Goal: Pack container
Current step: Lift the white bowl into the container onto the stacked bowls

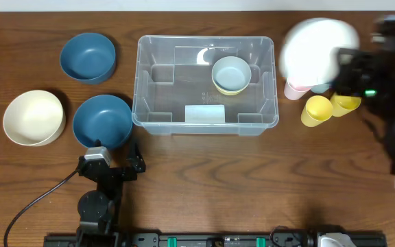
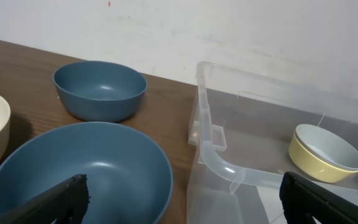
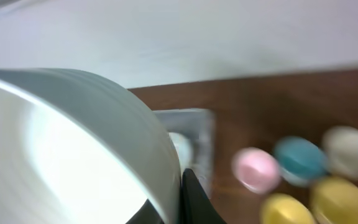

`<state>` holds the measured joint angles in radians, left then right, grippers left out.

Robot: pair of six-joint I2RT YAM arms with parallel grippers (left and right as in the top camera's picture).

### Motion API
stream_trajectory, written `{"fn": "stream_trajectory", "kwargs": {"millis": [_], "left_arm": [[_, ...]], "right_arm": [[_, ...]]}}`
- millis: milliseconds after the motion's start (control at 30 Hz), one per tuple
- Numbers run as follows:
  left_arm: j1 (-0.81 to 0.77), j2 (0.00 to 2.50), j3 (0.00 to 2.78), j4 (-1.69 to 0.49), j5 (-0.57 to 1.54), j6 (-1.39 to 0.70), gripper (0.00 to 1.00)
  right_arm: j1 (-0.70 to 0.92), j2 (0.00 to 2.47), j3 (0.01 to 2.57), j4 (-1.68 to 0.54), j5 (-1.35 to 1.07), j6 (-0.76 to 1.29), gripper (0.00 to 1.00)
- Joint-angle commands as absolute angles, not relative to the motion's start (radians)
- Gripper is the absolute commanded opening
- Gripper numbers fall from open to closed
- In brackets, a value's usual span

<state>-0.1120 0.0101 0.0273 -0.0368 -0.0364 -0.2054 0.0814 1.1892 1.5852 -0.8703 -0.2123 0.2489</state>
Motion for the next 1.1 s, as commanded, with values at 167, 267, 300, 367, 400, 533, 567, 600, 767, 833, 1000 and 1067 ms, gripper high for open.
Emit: {"fn": "stream_trajectory", "kwargs": {"millis": [167, 267, 300, 367, 400, 533, 567, 600, 767, 833, 1000, 1067], "left_arm": [[-0.105, 0.004, 0.004, -0.07, -0.052, -0.192, 0.98], [-0.105, 0.004, 0.004, -0.07, -0.052, -0.192, 0.98], [-0.105, 0.004, 0.004, -0.07, -0.052, -0.192, 0.98], [-0.105, 0.004, 0.004, -0.07, -0.052, -0.192, 0.98], [-0.105, 0.004, 0.004, -0.07, -0.052, -0.192, 0.98], [-0.105, 0.004, 0.004, -0.07, -0.052, -0.192, 0.98], [-0.105, 0.004, 0.004, -0.07, -0.052, -0.192, 0.98], [-0.105, 0.004, 0.004, -0.07, -0.052, -0.192, 0.98], [-0.105, 0.004, 0.004, -0.07, -0.052, -0.192, 0.98], [-0.105, 0.004, 0.004, -0.07, -0.052, -0.192, 0.98], [-0.105, 0.004, 0.004, -0.07, -0.052, -0.192, 0.98], [-0.105, 0.004, 0.004, -0.07, -0.052, -0.192, 0.98]], "right_arm": [[0.414, 1.336, 1.599, -0.784, 0.044, 0.203, 0.09], [0.441, 1.444, 1.599, -0.72, 0.122, 0.269, 0.11], [0.44, 1.466, 1.599, -0.706, 0.125, 0.28, 0.11], [0.437, 1.536, 1.599, -0.662, 0.125, 0.307, 0.12], [0.435, 1.576, 1.599, -0.642, 0.131, 0.321, 0.11], [0.428, 1.697, 1.6, -0.611, 0.179, 0.366, 0.08], [0.424, 1.725, 1.6, -0.611, 0.18, 0.371, 0.08], [0.421, 1.752, 1.6, -0.611, 0.18, 0.376, 0.08], [0.403, 1.861, 1.6, -0.624, 0.184, 0.415, 0.03], [0.397, 1.887, 1.6, -0.624, 0.184, 0.425, 0.02], [0.392, 1.9, 1.6, -0.614, 0.179, 0.433, 0.02], [0.392, 1.897, 1.605, -0.612, 0.179, 0.428, 0.05]]}}
